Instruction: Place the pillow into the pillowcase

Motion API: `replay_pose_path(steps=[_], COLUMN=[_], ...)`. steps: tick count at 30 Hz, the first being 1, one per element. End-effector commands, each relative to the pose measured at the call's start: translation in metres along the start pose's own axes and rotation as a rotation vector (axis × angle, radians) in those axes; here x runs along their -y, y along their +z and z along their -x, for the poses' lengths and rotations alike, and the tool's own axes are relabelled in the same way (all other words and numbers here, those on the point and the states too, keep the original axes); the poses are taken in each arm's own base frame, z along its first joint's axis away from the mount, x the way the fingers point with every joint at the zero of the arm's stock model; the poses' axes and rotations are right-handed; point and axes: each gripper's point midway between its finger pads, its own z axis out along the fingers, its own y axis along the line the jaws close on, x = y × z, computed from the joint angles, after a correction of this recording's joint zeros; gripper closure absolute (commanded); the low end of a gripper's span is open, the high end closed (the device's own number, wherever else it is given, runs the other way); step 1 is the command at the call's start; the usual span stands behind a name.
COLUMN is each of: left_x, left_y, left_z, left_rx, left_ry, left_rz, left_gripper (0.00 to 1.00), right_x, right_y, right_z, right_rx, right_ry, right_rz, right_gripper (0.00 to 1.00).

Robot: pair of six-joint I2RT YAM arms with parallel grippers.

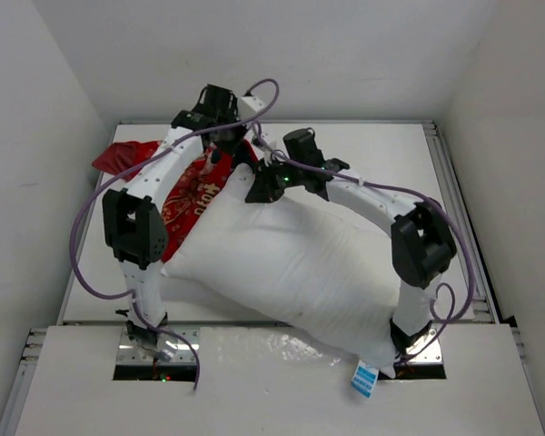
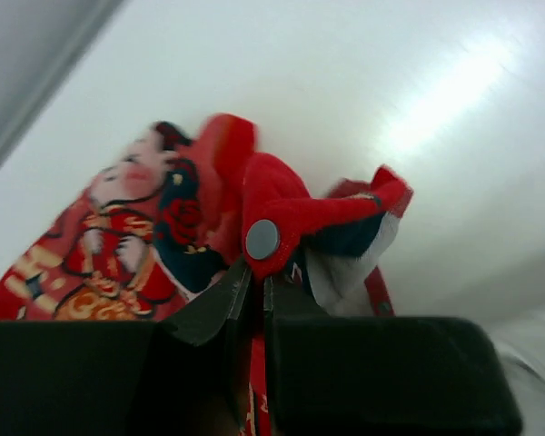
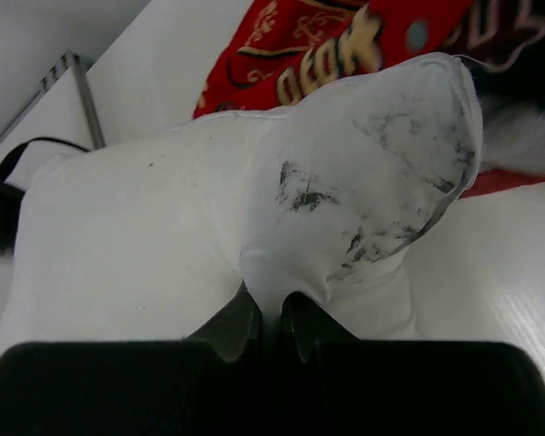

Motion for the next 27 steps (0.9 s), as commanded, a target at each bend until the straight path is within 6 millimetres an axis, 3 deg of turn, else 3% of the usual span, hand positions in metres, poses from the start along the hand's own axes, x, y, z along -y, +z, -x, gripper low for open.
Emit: replay_pose_path(steps=[1, 2, 5, 7, 9, 10, 12, 14, 18, 23, 24, 26, 27], left_x=[0.042, 0.053, 0.065, 0.076, 0.089, 0.093, 0.099, 0.104, 0.109, 0.105, 0.104, 0.1, 0.098], left_y=[-0.034, -0.037, -0.051, -0.064, -0.076, -0.078, -0.078, -0.071, -0.066, -0.073, -0.075, -0.08, -0.081], left_z=[-0.007, -0.01, -0.023, -0.022, -0.018, -0.018, -0.024, -0.036, -0.044, -0.026, -0.023, -0.02, -0.021], left_rx=[0.009, 0.002, 0.0, 0.046, 0.093, 0.105, 0.113, 0.092, 0.078, 0.132, 0.141, 0.156, 0.155], left_ry=[0.165, 0.194, 0.23, 0.243, 0.258, 0.259, 0.236, 0.204, 0.153, 0.118, 0.116, 0.111, 0.112], left_rz=[-0.153, -0.181, -0.214, -0.267, -0.33, -0.347, -0.368, -0.38, -0.411, -0.414, -0.414, -0.405, -0.402], left_gripper=[1.0, 1.0, 1.0, 1.0, 1.0, 1.0, 1.0, 1.0, 1.0, 1.0, 1.0, 1.0, 1.0], right_x=[-0.006, -0.001, 0.051, 0.068, 0.094, 0.101, 0.092, 0.078, 0.072, 0.066, 0.07, 0.073, 0.081], right_y=[0.005, 0.006, 0.012, 0.013, 0.011, 0.009, 0.008, -0.005, -0.018, 0.003, 0.016, 0.026, 0.038], right_z=[0.034, 0.045, 0.041, 0.041, 0.037, 0.035, 0.035, 0.047, 0.047, 0.047, 0.035, 0.035, 0.025], right_rx=[0.059, 0.086, 0.102, 0.111, 0.136, 0.148, 0.187, 0.257, 0.334, 0.233, 0.19, 0.166, 0.135], right_ry=[0.023, 0.016, 0.108, 0.189, 0.285, 0.313, 0.328, 0.308, 0.202, 0.072, 0.081, 0.073, 0.082], right_rz=[-0.026, -0.049, -0.204, -0.244, -0.314, -0.319, -0.232, -0.176, -0.199, -0.218, -0.2, -0.197, -0.206], right_gripper=[1.0, 1.0, 1.0, 1.0, 0.92, 0.71, 0.5, 0.33, 0.1, 0.04, 0.04, 0.04, 0.04])
